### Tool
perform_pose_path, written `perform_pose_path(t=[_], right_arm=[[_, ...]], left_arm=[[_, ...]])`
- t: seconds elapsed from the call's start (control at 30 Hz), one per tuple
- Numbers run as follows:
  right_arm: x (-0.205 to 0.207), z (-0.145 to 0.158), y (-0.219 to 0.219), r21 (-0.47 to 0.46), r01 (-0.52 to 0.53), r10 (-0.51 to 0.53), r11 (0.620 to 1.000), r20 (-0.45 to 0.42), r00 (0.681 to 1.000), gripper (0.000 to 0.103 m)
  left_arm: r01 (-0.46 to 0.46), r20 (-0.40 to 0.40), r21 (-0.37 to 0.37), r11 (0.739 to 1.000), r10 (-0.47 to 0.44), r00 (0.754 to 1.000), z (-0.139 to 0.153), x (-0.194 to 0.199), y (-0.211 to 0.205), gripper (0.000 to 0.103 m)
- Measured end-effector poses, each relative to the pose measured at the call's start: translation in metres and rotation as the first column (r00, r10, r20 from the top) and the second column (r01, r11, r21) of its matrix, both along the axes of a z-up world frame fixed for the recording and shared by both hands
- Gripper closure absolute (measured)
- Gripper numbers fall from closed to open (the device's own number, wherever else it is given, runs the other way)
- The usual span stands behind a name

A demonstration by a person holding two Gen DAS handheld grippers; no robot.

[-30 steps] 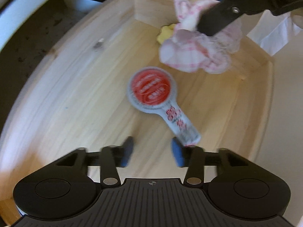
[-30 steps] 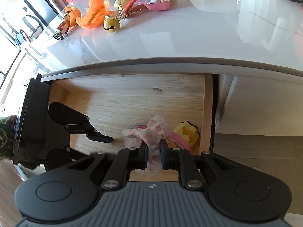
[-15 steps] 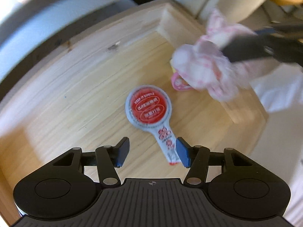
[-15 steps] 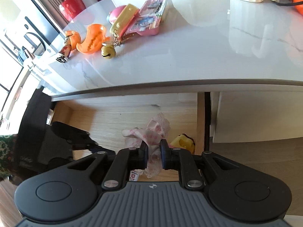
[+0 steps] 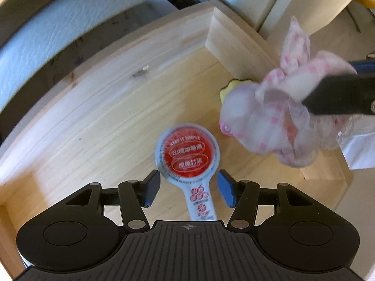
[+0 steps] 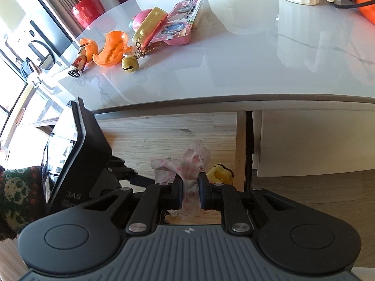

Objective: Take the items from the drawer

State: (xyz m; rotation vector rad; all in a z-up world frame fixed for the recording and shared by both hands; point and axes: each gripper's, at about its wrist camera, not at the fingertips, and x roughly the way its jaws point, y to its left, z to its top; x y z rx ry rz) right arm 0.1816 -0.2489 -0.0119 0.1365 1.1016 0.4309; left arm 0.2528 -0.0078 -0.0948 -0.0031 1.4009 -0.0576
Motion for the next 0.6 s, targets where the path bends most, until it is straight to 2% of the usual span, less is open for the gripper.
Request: perform_pose_path(t=[0.1,0.2,0.23,0.27,0.3,0.37,0.43,0.6], right_arm=[[0.000,-0.001,-0.002,-0.007,0.002,-0.002,1.000,-0.004,1.000,0.089],[0.001,-0.004,-0.002,-0.013,0.007,-0.007,1.000,-0.012,1.000,0.089],[0.001,-0.004,-0.003,-0.014,0.012,-0.012,1.000,-0.019,1.000,0.089],[0.002,-0.005,-0.003,-0.013,0.019,-0.019,1.000,-0.028,0.999,0.089],[0.001,-0.004,-0.005,-0.010,0.024,-0.024,1.000,-0.035,0.999,0.089],[-0.001,-0.002,-0.003,-0.010,0.021,-0.021,1.000,-0.044,0.999,0.089],[-0.004,0.000,0.002,-0.025,0.007,-0.008,1.000,-0.054,0.999,0.089],[-0.015,0.000,0.018,-0.084,-0.032,0.026,0.996,-0.081,0.996,0.089]], left_arm=[[0.015,-0.004,-0.003,1.000,-0.015,1.000,-0.007,0.002,-0.001,0.043],[0.083,0.023,-0.012,0.996,-0.083,0.996,-0.008,0.000,-0.006,0.045],[0.103,0.018,-0.024,0.994,-0.102,0.995,-0.008,-0.001,-0.007,0.051],[0.108,0.004,-0.028,0.994,-0.108,0.994,-0.007,-0.003,-0.007,0.074],[0.102,-0.010,-0.026,0.994,-0.103,0.995,-0.007,-0.006,-0.006,0.076],[0.110,-0.029,-0.028,0.994,-0.111,0.993,-0.007,-0.011,-0.003,0.077],[0.150,-0.012,-0.028,0.988,-0.151,0.989,-0.002,-0.018,0.000,0.077],[0.169,0.086,-0.035,0.985,-0.166,0.982,0.022,-0.042,0.015,0.077]])
